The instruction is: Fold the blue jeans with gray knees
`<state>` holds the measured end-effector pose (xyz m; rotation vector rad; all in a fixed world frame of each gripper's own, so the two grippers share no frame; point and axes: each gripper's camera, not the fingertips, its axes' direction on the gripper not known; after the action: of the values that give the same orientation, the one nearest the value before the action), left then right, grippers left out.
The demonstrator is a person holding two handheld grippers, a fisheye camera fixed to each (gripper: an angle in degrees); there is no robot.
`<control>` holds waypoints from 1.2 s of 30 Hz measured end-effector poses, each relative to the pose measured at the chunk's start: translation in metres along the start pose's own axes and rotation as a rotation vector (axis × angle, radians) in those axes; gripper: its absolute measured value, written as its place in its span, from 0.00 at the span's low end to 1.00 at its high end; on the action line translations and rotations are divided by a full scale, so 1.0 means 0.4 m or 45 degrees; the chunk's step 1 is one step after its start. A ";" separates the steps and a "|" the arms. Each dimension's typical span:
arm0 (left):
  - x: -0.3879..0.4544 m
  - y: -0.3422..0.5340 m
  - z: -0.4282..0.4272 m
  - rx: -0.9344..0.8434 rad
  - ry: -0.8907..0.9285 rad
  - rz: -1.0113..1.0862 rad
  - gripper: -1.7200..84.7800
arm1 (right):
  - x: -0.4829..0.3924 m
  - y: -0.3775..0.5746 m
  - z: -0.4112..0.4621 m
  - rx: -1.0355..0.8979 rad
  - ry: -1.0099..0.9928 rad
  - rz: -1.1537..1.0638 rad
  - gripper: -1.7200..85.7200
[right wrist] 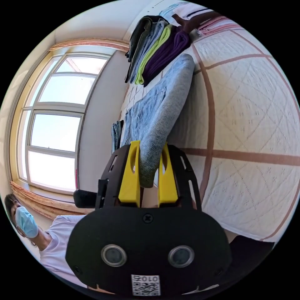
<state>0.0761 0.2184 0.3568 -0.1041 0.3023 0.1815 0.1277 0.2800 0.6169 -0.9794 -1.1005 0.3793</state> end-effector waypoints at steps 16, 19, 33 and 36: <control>-0.884 0.354 -0.036 0.429 1.027 -1.555 0.30 | -0.112 -0.116 -0.131 0.137 -0.473 0.010 0.11; -0.947 0.340 -0.041 0.518 0.978 -1.644 0.30 | -0.104 -0.114 -0.146 0.142 -0.463 0.020 0.11; -1.101 0.057 0.009 0.075 0.791 -1.368 0.23 | 0.034 -0.067 -0.102 0.036 -0.116 0.123 0.13; -1.111 -0.001 0.014 0.031 0.784 -1.291 0.23 | 0.070 -0.066 -0.083 0.044 -0.144 0.117 0.13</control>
<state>-0.3394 0.1469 0.4977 -0.2766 0.8235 -0.8784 0.1638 0.2693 0.6506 -0.9901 -1.1496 0.5321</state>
